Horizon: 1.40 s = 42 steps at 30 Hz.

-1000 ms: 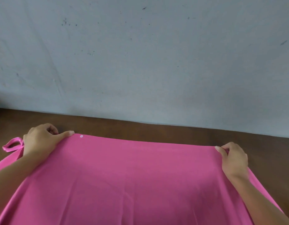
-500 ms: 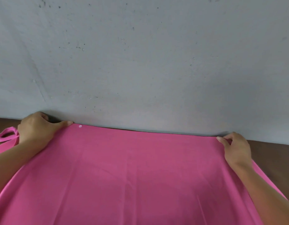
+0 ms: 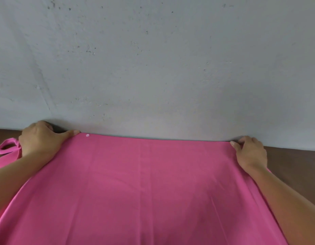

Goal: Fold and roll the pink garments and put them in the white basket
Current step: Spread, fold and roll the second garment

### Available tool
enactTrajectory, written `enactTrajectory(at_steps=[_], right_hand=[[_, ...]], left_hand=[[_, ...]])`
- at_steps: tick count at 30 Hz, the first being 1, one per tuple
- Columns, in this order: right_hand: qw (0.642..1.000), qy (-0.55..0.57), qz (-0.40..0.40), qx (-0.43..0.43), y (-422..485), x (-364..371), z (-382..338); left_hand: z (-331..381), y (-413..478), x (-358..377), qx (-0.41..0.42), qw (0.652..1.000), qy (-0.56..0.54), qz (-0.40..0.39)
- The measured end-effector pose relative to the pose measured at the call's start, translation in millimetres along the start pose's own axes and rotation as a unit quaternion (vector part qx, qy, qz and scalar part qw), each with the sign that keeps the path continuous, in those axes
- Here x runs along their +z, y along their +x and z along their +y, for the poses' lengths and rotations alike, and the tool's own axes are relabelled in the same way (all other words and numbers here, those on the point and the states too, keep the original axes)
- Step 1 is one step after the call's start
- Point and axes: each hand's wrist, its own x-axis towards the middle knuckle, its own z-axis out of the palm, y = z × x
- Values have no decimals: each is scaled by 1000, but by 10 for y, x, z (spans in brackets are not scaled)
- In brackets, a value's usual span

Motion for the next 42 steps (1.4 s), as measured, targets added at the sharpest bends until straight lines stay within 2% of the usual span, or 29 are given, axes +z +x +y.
enactTrajectory(at_steps=[6, 10, 15, 20, 24, 28, 32, 38, 42], right_hand=[[999, -20, 24, -27, -431, -254, -252], [997, 10, 17, -81, -984, -325, -519], [990, 73, -12, -121, -1776, -439, -887], [981, 110, -53, -150, -2517, -575, -1250], [967, 138, -82, -198, -3038, -718, -1537], [946, 180, -129, -237, -3544, -875, -1725], [924, 178, -172, -291, -4029, -942, -1715], [904, 210, -167, -334, -4562, -977, -1607], [900, 203, -149, -357, -4817, -1006, -1506]], left_hand=[[-24, -1, 51, -1, 999, 48, 2], [9, -18, 28, -9, 997, 69, -37], [12, -189, -234, 120, 981, 132, -71], [12, -623, -579, 205, 959, 164, -106], [-162, -1126, -859, 245, 952, 129, -128], [-467, -1786, -1192, 216, 967, 38, -131], [-894, -2480, -1556, 164, 976, 12, -140], [-1403, -3385, -1957, 84, 988, -26, -127], [-1572, -3880, -2064, 66, 991, -35, -109]])
